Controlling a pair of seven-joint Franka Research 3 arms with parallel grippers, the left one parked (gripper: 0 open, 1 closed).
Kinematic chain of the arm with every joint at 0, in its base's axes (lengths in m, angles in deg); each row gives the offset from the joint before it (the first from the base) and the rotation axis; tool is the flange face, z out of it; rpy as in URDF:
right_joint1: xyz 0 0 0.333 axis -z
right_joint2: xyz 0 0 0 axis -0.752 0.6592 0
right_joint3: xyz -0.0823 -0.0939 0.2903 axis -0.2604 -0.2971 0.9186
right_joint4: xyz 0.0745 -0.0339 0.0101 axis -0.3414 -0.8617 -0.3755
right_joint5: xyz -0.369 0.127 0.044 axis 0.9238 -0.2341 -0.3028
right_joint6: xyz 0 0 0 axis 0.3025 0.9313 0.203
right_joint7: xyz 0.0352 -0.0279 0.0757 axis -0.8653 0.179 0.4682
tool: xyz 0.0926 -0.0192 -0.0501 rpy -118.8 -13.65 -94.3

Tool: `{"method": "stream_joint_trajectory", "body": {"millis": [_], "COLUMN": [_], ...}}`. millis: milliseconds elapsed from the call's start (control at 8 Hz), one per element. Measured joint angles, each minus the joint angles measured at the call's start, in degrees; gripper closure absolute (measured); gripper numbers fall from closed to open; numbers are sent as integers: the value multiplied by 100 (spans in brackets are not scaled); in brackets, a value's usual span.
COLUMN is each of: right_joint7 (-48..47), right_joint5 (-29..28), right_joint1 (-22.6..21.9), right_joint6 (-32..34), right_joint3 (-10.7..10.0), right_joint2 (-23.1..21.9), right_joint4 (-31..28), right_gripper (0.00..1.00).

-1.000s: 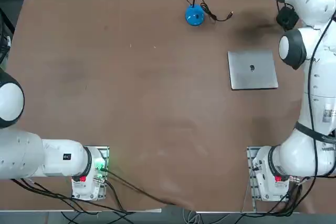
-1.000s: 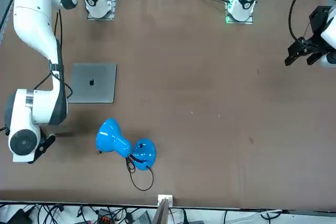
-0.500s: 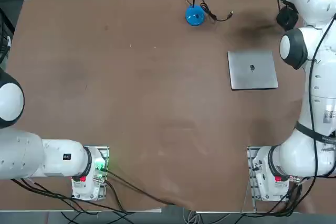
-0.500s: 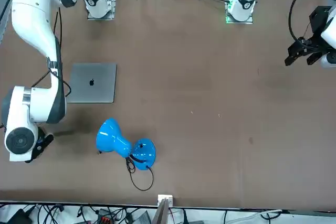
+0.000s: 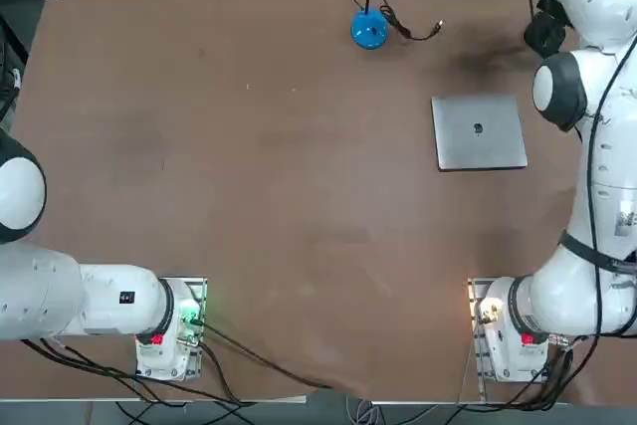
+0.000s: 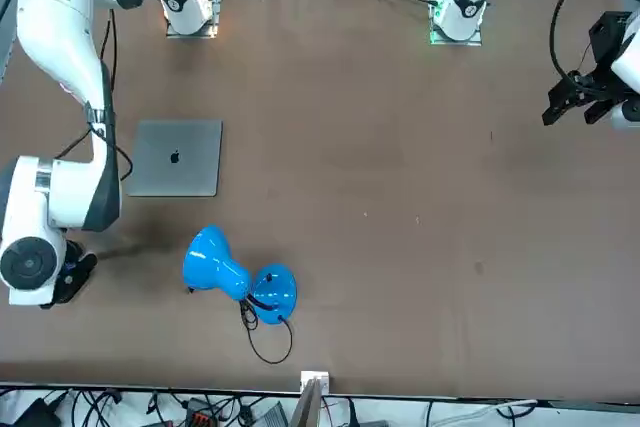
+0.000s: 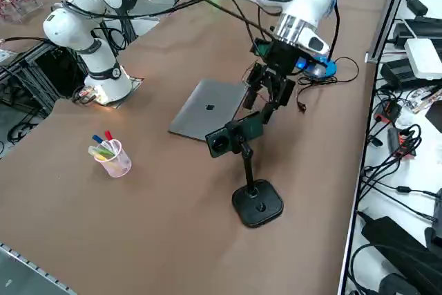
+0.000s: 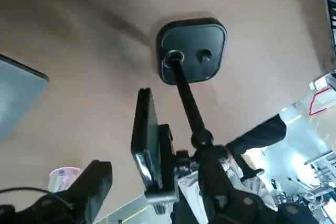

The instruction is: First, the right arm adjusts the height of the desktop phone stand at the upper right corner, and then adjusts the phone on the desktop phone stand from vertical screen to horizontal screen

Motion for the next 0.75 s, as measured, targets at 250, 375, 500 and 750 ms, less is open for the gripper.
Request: {"method": "stream_joint_trajectory", "body": {"millis": [250,375,500,750], "right_joint7": [-6,-114,-334,-965], "right_joint5": [-459,-725,-1004,-1513], "right_joint1": [10,33,78,136], "right_joint6": [192,321,442,607], "right_joint3": [-45,-57,-59,-60], "right_joint2": [-280,-457,-651,-1072], "right_joint4": [41,51,52,-15], "right_gripper": [0,0,0,0]}}
